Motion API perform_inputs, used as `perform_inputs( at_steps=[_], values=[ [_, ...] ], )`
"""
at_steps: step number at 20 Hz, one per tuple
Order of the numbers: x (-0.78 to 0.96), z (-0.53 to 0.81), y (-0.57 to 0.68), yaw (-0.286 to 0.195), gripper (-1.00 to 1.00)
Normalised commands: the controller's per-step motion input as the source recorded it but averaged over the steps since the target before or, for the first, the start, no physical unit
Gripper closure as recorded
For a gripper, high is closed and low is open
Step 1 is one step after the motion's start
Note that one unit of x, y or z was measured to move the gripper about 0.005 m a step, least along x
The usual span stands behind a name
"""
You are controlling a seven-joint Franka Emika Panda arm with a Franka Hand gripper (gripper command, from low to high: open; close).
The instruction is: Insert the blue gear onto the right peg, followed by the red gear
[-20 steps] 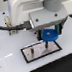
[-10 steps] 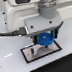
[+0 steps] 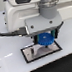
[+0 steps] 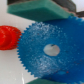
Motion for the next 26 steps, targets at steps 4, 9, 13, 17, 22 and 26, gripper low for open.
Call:
perform_inputs(
  at_steps=[4, 9, 13, 17, 22, 26],
  values=[
    [0.34, 0.26, 0.01, 0.0, 1.0],
    [0.26, -0.04, -0.09, 0.0, 1.0],
    [0.27, -0.04, -0.03, 0.0, 1.0],
    [0.28, 0.12, 0.0, 0.0, 1.0],
    [0.44, 0.37, 0.03, 0.0, 1.0],
    [0.31, 0.16, 0.0, 0.0, 1.0]
  ],
)
